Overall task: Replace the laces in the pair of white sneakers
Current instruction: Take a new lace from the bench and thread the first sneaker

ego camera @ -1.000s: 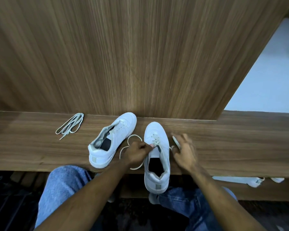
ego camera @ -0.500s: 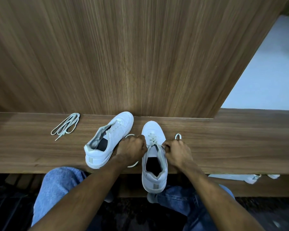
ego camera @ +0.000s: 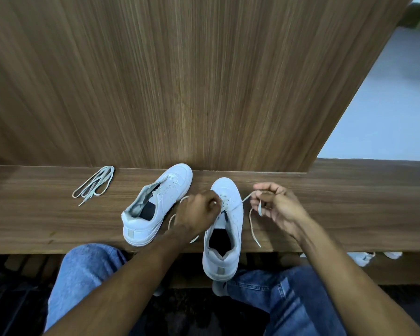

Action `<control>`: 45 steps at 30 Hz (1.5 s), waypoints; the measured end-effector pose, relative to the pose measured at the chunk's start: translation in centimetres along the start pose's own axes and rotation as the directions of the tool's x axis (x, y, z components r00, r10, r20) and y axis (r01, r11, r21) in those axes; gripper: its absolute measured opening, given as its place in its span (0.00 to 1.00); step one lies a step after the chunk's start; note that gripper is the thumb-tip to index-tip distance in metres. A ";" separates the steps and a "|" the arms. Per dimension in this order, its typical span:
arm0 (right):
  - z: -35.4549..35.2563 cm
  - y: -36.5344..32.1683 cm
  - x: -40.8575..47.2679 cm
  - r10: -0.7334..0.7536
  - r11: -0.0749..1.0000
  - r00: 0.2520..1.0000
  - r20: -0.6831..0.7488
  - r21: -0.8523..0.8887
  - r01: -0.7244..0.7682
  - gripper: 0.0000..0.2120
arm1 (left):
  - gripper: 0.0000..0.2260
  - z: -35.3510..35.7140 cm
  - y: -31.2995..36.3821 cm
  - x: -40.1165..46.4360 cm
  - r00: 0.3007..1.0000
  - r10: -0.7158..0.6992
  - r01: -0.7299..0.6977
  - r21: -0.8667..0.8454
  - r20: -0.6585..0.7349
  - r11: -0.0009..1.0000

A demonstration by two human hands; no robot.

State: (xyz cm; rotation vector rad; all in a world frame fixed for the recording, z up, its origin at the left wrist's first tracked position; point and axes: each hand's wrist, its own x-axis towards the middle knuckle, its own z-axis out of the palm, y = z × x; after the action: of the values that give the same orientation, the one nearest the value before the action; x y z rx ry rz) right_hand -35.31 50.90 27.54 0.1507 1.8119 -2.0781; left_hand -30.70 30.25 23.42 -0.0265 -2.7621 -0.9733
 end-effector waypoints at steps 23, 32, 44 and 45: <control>-2.7 4.6 3.4 -0.181 0.955 0.857 -0.483 -0.293 0.037 0.17 | 0.07 -3.7 -4.2 2.1 0.984 -0.138 0.167 -0.324 0.112 0.931; 2.5 5.2 2.0 -0.420 0.311 0.862 0.283 -0.848 0.429 0.06 | 0.06 -0.1 0.1 1.3 0.983 -0.017 0.092 -0.408 0.182 0.908; -0.4 5.5 1.6 -0.410 0.270 0.890 0.200 -0.905 0.328 0.18 | 0.07 0.5 -2.3 0.1 0.976 -0.140 0.196 -0.406 0.164 0.893; 0.5 5.5 1.3 -0.412 0.223 0.870 0.271 -0.896 0.385 0.20 | 0.06 0.8 -1.8 0.2 0.977 -0.122 0.187 -0.413 0.177 0.891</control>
State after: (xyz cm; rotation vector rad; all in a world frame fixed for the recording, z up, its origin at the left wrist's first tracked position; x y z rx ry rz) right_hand -34.49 49.64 22.09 -0.7022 2.9868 -0.8221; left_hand -31.17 29.30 21.72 0.0576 -2.6461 -1.6702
